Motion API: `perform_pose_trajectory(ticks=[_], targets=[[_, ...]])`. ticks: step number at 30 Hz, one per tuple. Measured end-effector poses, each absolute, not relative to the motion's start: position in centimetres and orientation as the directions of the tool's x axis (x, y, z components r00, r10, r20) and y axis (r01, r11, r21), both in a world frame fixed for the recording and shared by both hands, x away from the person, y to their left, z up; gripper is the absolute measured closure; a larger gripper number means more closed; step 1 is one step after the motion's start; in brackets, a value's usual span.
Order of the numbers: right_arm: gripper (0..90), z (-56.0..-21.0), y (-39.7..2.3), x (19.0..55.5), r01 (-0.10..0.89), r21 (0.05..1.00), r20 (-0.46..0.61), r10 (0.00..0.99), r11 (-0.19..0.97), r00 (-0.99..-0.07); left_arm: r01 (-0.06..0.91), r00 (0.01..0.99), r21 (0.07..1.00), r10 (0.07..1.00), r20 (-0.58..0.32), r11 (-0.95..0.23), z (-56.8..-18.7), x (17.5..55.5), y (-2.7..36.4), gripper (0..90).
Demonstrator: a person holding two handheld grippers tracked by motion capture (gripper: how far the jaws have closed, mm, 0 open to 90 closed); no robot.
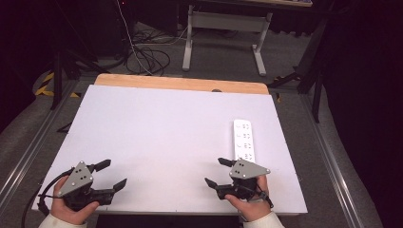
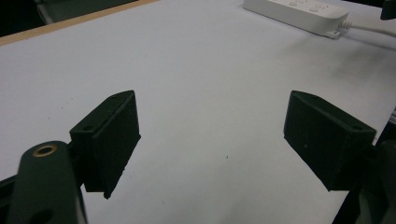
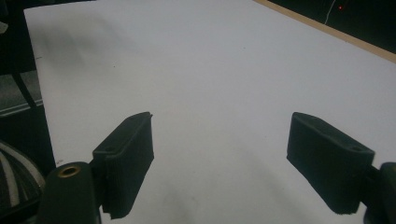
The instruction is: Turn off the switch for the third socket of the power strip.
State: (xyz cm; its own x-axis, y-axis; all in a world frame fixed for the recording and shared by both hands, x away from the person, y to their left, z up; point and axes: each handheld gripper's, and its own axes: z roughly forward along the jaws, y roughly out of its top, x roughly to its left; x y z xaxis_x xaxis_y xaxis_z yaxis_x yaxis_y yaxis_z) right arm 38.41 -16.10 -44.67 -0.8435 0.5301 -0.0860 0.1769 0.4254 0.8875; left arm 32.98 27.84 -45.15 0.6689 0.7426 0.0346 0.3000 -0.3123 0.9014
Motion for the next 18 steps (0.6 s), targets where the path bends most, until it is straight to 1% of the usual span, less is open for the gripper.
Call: perform_pose_trajectory(ticks=[14, 18], targets=[[23.4, -44.54, -15.94, 38.39, 0.171, 0.886, -0.091, 0.525, 0.43, -0.846, 0.3, 0.662, 0.901, 0.748, 0.041, -0.314, -45.13, 32.94, 27.9, 18.8], [24.7, -44.28, -15.76, 38.29, 0.171, 0.878, -0.103, 0.525, 0.447, -0.845, 0.301, 0.659, 0.9, 0.751, 0.044, -0.316, -45.15, 32.96, 27.89, 18.8]])
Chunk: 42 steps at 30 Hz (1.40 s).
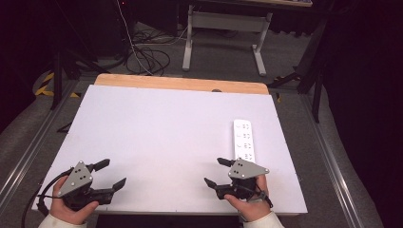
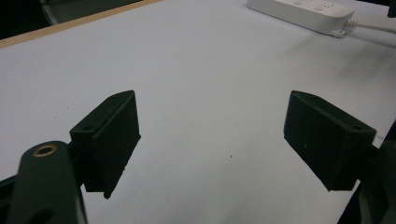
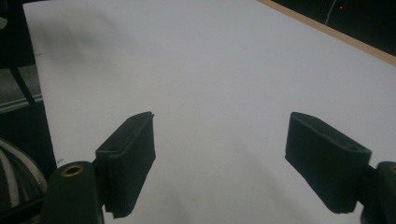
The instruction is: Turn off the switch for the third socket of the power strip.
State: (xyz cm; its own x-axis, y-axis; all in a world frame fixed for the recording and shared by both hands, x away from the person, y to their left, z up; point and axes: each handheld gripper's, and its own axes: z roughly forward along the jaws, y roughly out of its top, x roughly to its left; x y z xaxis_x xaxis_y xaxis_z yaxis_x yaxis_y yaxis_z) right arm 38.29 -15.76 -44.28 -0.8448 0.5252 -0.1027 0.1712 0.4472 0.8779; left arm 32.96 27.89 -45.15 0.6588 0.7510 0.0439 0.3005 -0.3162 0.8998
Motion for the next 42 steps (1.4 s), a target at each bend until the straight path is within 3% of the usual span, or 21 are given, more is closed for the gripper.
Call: perform_pose_trajectory(ticks=[18, 42], targets=[[35.6, -41.4, -15.9, 39.9, 0.207, 0.854, -0.106, 0.549, 0.478, -0.829, 0.301, 0.654, 0.899, 0.755, 0.048, -0.318, -45.1, 32.9, 27.9, 18.8], [42.4, -38.1, -16.2, 44.1, 0.258, 0.857, -0.084, 0.613, 0.447, -0.785, 0.303, 0.653, 0.898, 0.755, 0.047, -0.318, -45.1, 32.9, 27.9, 18.8]])
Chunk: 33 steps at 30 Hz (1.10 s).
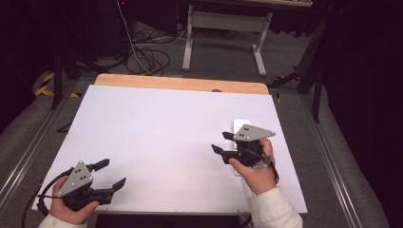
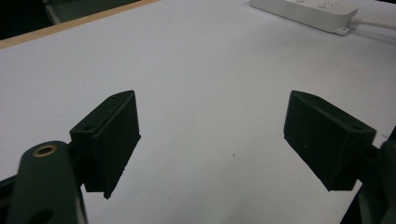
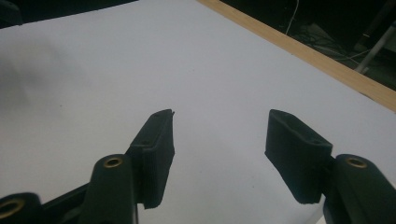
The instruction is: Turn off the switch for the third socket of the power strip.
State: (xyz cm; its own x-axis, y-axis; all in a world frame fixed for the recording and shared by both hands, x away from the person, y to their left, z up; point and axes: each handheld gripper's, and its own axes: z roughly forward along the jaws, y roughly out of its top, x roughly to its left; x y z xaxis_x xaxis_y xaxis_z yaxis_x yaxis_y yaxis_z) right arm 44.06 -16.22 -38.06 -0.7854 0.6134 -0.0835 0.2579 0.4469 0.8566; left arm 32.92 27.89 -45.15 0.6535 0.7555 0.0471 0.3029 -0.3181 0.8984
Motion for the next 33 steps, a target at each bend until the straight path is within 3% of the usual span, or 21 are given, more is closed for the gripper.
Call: perform_pose_trajectory(ticks=[11, 17, 24, 30, 33], targets=[[49.4, -38.3, -17.3, 46.8, 0.306, 0.85, -0.08, 0.68, 0.428, -0.729, 0.301, 0.652, 0.899, 0.757, 0.05, -0.318, -45.1, 32.9, 27.9, 18.8], [63.0, -38.6, -17.9, 47.9, 0.3, 0.834, -0.129, 0.691, 0.463, -0.711, 0.3, 0.649, 0.899, 0.759, 0.052, -0.318, -45.2, 32.9, 27.9, 18.8], [81.6, -39.3, -18.7, 49.4, 0.356, 0.81, -0.108, 0.714, 0.467, -0.692, 0.3, 0.648, 0.899, 0.76, 0.054, -0.319, -45.2, 32.9, 27.9, 18.8], [89.9, -39.7, -19.1, 50.3, 0.387, 0.797, -0.103, 0.735, 0.464, -0.67, 0.299, 0.647, 0.899, 0.76, 0.056, -0.32, -45.2, 32.9, 27.9, 18.8], [90.0, -40.0, -19.4, 50.7, 0.406, 0.792, -0.092, 0.746, 0.457, -0.66, 0.302, 0.65, 0.898, 0.758, 0.053, -0.322, -45.2, 32.9, 27.9, 18.8]])
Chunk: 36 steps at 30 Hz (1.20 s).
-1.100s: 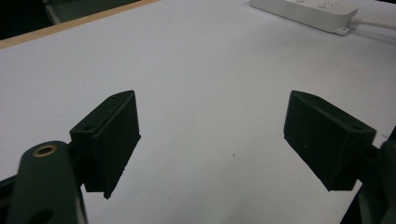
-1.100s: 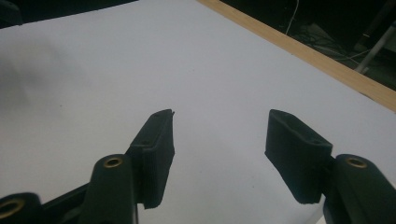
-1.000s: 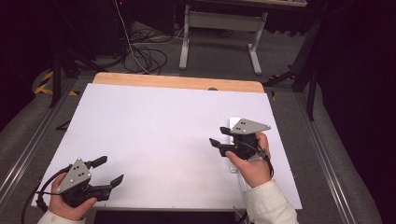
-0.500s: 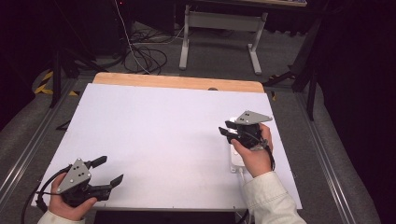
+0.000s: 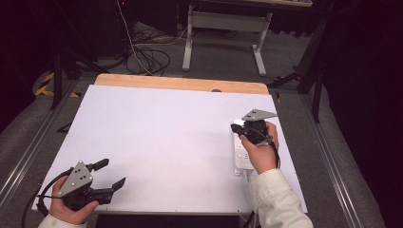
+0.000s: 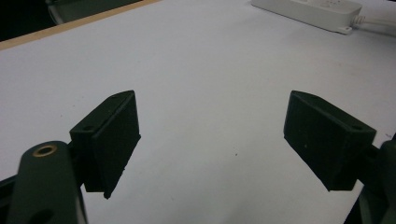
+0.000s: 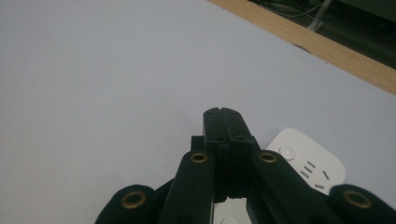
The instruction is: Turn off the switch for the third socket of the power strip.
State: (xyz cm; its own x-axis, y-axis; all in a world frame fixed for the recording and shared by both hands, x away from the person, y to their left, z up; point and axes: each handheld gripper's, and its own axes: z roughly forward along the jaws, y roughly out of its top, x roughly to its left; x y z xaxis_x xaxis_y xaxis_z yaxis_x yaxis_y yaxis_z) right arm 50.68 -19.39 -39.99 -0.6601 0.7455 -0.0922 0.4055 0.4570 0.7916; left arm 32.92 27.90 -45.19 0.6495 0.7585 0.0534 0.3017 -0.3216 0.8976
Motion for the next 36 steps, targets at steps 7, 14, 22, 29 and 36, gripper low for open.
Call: perform_pose_trajectory(ticks=[7, 14, 22, 29, 36], targets=[[90.0, -40.6, -20.0, 51.5, 0.447, 0.782, -0.068, 0.772, 0.435, -0.632, 0.299, 0.648, 0.898, 0.759, 0.055, -0.321, -45.2, 32.9, 27.9, 18.8], [90.0, -41.4, -20.6, 52.5, 0.489, 0.756, -0.065, 0.793, 0.435, -0.606, 0.3, 0.649, 0.898, 0.759, 0.056, -0.322, -45.2, 32.9, 27.9, 18.8], [90.0, -42.0, -20.8, 53.4, 0.526, 0.719, -0.074, 0.802, 0.455, -0.593, 0.303, 0.649, 0.897, 0.759, 0.054, -0.323, -45.2, 32.9, 27.9, 18.8], [90.0, -42.7, -20.8, 54.0, 0.548, 0.7, -0.076, 0.81, 0.459, -0.581, 0.304, 0.648, 0.896, 0.759, 0.054, -0.323, -45.2, 33.0, 27.9, 18.8], [90.0, -43.3, -20.6, 54.6, 0.574, 0.663, -0.082, 0.809, 0.481, -0.583, 0.303, 0.649, 0.895, 0.759, 0.058, -0.328, -45.2, 33.0, 28.0, 18.8]])
